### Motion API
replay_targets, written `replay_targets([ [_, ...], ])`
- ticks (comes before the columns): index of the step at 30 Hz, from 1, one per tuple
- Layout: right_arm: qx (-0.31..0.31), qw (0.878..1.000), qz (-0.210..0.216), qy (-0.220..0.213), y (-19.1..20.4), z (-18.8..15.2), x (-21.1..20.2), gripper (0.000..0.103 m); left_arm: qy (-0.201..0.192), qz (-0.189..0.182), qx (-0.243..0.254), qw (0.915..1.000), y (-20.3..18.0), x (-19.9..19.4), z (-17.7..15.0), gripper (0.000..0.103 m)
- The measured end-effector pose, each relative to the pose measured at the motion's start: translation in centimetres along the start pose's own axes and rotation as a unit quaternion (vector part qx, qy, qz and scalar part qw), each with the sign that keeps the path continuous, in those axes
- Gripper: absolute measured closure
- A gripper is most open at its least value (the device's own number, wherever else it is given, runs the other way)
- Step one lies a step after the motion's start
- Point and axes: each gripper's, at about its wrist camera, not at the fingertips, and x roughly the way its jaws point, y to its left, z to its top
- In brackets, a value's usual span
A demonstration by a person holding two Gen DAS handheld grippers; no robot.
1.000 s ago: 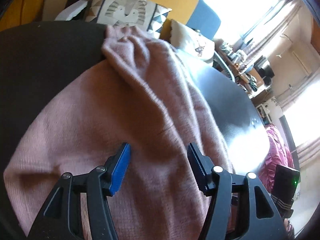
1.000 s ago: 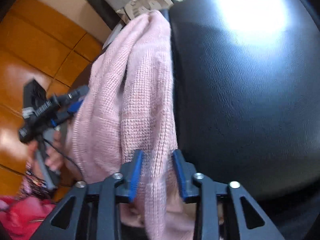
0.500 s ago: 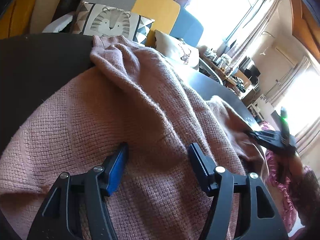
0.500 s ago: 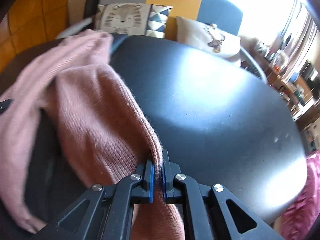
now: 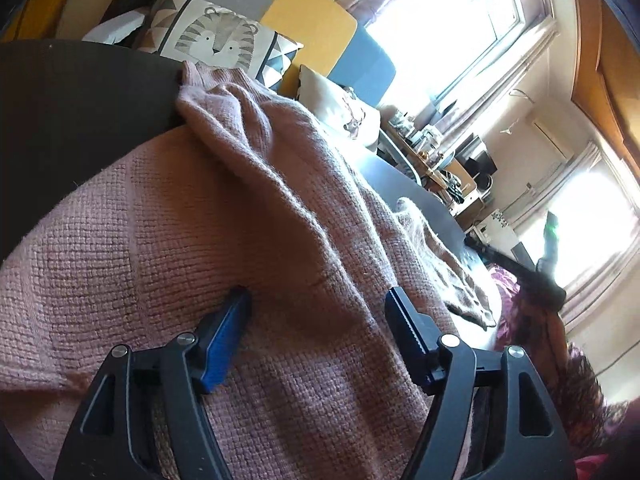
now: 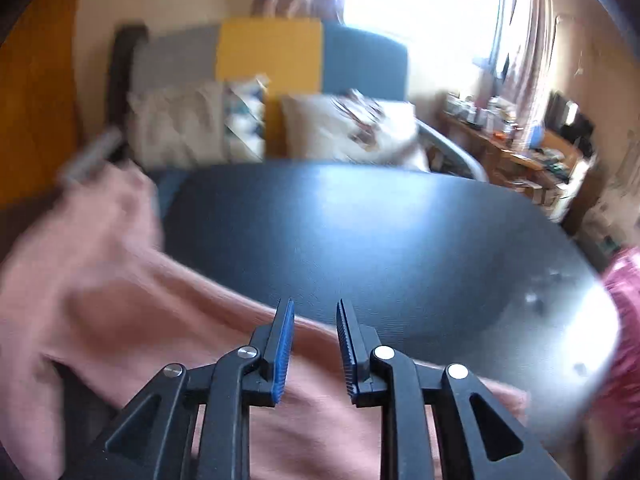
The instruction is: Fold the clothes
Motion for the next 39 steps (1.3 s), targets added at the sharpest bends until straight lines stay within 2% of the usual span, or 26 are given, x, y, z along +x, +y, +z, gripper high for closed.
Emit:
replay_targets([
  [4, -0.001, 0.998, 0.045, 0.049, 2.8, -1.7, 1.8, 0.082, 0.012, 0.053, 0.026, 0.9982, -1.8, 0.4, 0.3, 0.03],
  [7, -0.008, 0.996, 0.042, 0.083, 3.9, -3.3, 4.9, 0.081, 0.022, 0.095, 0.043, 0.9944, -3.3, 0.7, 0.6, 0.029],
  [9, -0.023, 0.998, 0.025, 0.058, 4.0, -3.4, 5.2, 0.079, 0.025, 0.106, 0.053, 0.9926, -3.6, 1.1, 0.6, 0.027],
  [11, -0.043, 0.997, 0.009, 0.057, 4.2, -3.0, 5.6, 0.079, 0.028, 0.117, 0.063, 0.9907, -3.9, 1.5, 0.7, 0.025],
  [14, -0.079, 0.995, -0.034, 0.06, 4.2, -2.4, 7.1, 0.078, 0.024, 0.122, 0.069, 0.9898, -3.9, 1.8, 0.7, 0.025],
  [16, -0.085, 0.992, -0.068, 0.064, 3.3, -2.1, 8.4, 0.078, 0.028, 0.127, 0.077, 0.9885, -4.0, 2.3, 0.9, 0.02],
  [18, -0.054, 0.994, -0.063, 0.072, 1.1, -2.0, 9.7, 0.077, 0.037, 0.133, 0.086, 0.9867, -4.1, 3.2, 1.5, 0.018],
  [23, 0.031, 0.996, -0.017, 0.081, -5.2, -1.6, 12.8, 0.074, 0.04, 0.139, 0.078, 0.9863, -4.9, 5.0, 2.6, 0.017],
  [26, 0.025, 0.996, -0.023, 0.082, -6.6, -1.0, 14.2, 0.073, 0.041, 0.14, 0.08, 0.986, -5.7, 6.2, 3.2, 0.017],
  [30, -0.005, 0.995, -0.062, 0.084, -8.0, 0.4, 15.9, 0.066, 0.061, 0.154, 0.111, 0.98, -7.5, 8.3, 3.7, 0.001],
  [33, -0.002, 0.991, -0.099, 0.087, -9.7, 1.3, 16.7, 0.064, 0.073, 0.174, 0.142, 0.9717, -8.8, 9.6, 3.6, 0.0],
  [36, 0.049, 0.984, -0.134, 0.102, -10.6, 1.9, 15.9, 0.066, 0.065, 0.164, 0.138, 0.9746, -8.6, 9.4, 3.6, 0.0],
  [37, 0.068, 0.984, -0.133, 0.097, -10.6, 2.1, 15.1, 0.066, 0.061, 0.159, 0.134, 0.9762, -8.5, 9.2, 3.6, 0.0],
  [39, 0.087, 0.994, -0.064, 0.031, -9.8, 2.8, 11.9, 0.068, 0.056, 0.148, 0.126, 0.9794, -8.1, 8.9, 3.7, 0.0],
])
